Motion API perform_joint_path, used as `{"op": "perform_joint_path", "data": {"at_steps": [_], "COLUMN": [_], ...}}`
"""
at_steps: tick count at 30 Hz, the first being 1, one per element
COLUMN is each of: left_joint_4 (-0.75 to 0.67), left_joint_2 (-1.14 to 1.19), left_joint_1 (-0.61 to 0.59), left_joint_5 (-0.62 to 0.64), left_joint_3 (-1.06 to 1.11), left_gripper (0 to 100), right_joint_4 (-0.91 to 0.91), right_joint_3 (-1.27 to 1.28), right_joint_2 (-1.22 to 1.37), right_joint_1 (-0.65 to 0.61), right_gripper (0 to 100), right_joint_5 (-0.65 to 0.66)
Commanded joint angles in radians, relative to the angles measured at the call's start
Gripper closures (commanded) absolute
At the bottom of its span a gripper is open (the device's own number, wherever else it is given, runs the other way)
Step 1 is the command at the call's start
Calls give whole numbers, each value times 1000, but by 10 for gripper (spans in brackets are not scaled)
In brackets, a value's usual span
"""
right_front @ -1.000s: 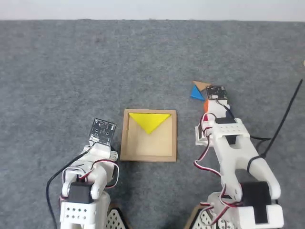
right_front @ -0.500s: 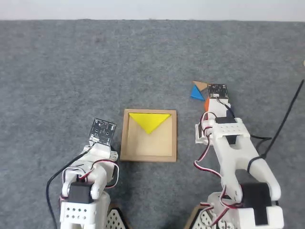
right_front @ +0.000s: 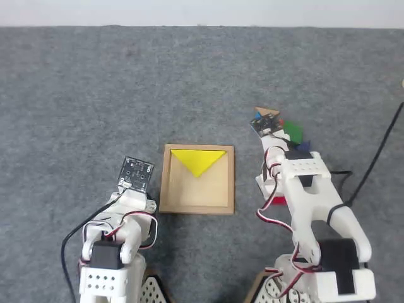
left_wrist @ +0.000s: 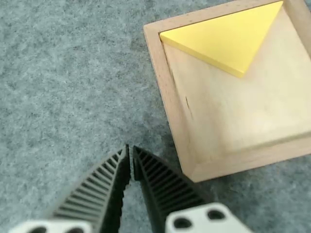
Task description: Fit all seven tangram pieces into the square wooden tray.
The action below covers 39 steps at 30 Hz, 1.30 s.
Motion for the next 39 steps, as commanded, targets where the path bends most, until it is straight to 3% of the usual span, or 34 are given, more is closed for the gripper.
{"op": "perform_joint_path", "data": {"at_steps": [1, 11, 14, 17, 25, 31, 39], "left_joint_4": [5, 5, 5, 5, 5, 5, 5], "left_joint_2": [-9, -9, -9, -9, -9, -9, -9], "left_joint_1": [-6, -6, -6, -6, -6, -6, -6], "left_joint_5": [5, 5, 5, 5, 5, 5, 5], "left_joint_3": [-5, -5, -5, -5, -5, -5, -5], "left_gripper": [985, 985, 985, 985, 985, 985, 985], "right_joint_4": [38, 331, 426, 409, 265, 93, 79], "right_joint_3": [-41, -187, -152, -34, 80, 149, 163], "right_joint_2": [-12, -104, -186, -240, -257, -255, -252], "right_joint_1": [-7, -21, -44, -33, -25, -25, -21], "right_gripper": [786, 754, 754, 754, 704, 648, 648], "right_joint_5": [54, 371, 520, 620, 609, 500, 525]}}
